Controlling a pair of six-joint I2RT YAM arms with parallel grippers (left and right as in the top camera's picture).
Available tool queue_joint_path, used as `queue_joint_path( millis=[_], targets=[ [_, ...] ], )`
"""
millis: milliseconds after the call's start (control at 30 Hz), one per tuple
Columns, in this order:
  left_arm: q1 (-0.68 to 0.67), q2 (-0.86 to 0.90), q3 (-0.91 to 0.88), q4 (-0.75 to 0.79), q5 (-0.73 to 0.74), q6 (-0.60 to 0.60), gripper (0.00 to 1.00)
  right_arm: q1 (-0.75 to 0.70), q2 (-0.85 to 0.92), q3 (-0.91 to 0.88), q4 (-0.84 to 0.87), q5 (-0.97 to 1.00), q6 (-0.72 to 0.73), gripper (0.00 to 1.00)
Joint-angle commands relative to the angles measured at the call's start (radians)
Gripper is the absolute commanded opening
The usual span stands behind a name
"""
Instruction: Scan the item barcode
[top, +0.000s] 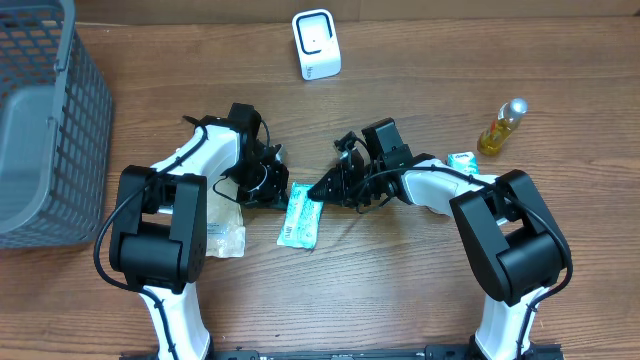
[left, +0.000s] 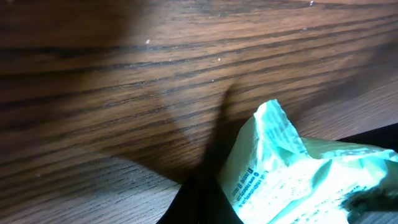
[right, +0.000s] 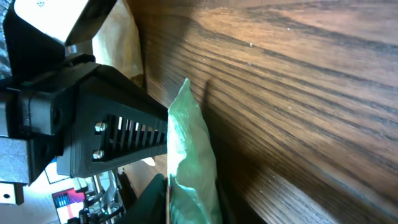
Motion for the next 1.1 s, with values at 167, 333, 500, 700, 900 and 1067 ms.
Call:
queue_joint_path(
  millis=[167, 333, 500, 700, 900, 1067],
  targets=[
    [-0.013, 0.050, -0.012, 0.014, -0.041, 0.014, 0.04, 0.006, -0.002, -0.006, 0.012, 0.008, -0.002, 0.33],
    [-0.013, 0.050, -0.012, 0.016, -0.041, 0.014, 0.04, 0.023, -0.002, -0.006, 0.011, 0.045, -0.001, 0.27],
    [-0.013, 0.050, -0.012, 0.016, -0.041, 0.015, 0.04, 0.033, -0.002, -0.006, 0.014, 0.050, -0.002, 0.20],
    [-0.013, 0.050, -0.012, 0.016, -0.040, 0.015, 0.04, 0.031, -0.002, -0.006, 0.011, 0.059, -0.002, 0.23],
    [-0.005, 0.048, 0.005, 0.011, -0.037, 0.014, 0.04, 0.031, -0.003, -0.006, 0.010, 0.059, -0.002, 0.06],
    [0.022, 0.031, 0.123, -0.051, -0.034, 0.014, 0.04, 0.031, -0.003, -0.006, 0.010, 0.060, -0.014, 0.04]
  ],
)
